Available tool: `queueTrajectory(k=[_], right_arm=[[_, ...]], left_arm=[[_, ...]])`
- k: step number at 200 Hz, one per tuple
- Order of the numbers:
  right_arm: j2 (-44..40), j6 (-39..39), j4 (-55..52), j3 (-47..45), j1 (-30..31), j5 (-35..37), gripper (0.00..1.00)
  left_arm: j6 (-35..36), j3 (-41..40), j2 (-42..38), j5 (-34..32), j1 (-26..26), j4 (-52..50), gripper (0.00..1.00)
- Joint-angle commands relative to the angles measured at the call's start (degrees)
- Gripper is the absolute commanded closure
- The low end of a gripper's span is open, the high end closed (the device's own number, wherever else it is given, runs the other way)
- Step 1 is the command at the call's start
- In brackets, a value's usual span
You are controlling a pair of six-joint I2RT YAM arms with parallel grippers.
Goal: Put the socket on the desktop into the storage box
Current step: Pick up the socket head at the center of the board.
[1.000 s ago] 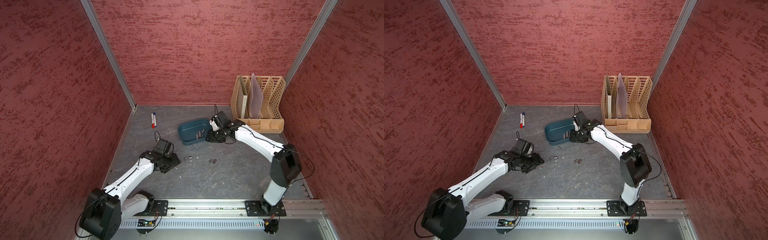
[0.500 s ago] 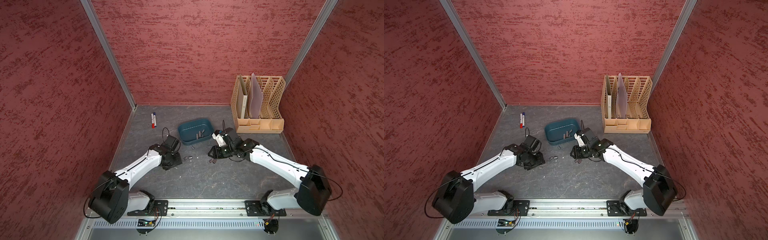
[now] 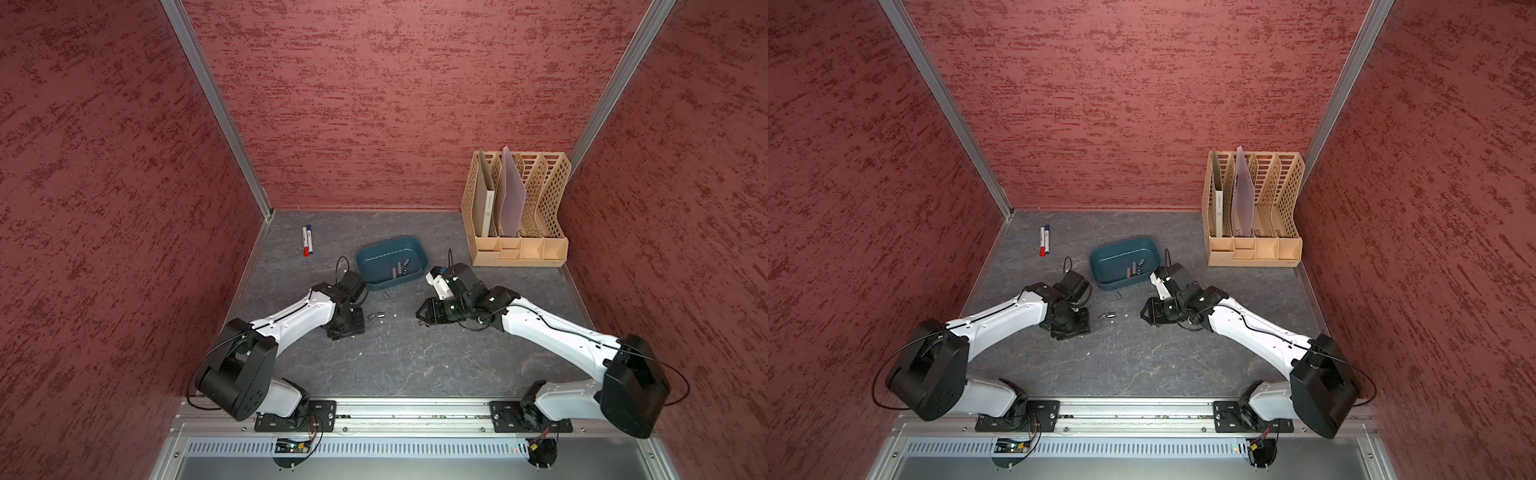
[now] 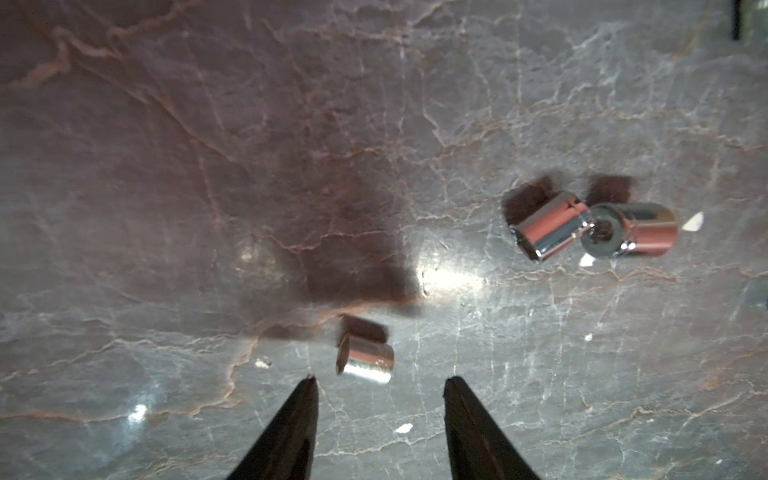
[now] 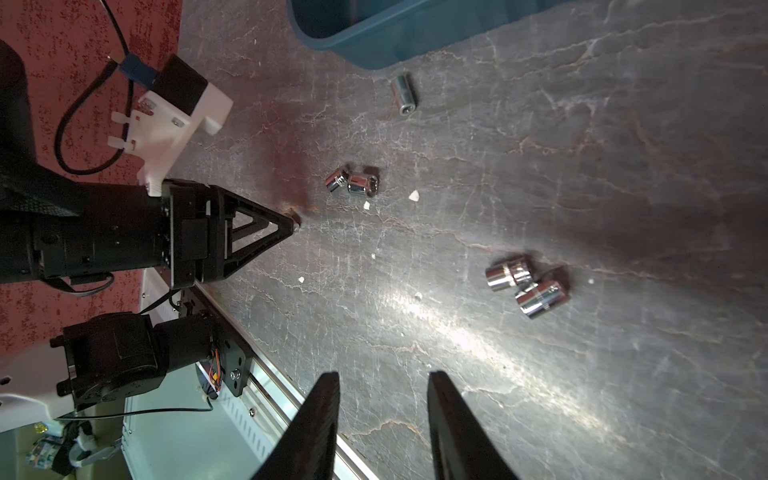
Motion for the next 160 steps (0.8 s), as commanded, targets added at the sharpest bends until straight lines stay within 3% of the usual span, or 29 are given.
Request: queueTrajectory(k=[1, 118, 160], right_arm=[[-0.2, 0.5, 2.1, 0.1, 0.6, -0.8, 0.6], [0.3, 1.3, 3.1, -1.1, 1.0, -1.1, 0.6], [0.3, 1.4, 3.2, -1.2, 1.0, -0.9, 0.6]], left_arm=[[1.6, 0.9, 1.3, -1.8, -0.7, -0.2, 0.49], [2.2, 0.8, 5.4, -4.8, -2.9, 1.8, 0.56], [2.1, 1.0, 6.5, -5.3, -3.7, 2.1, 0.67]])
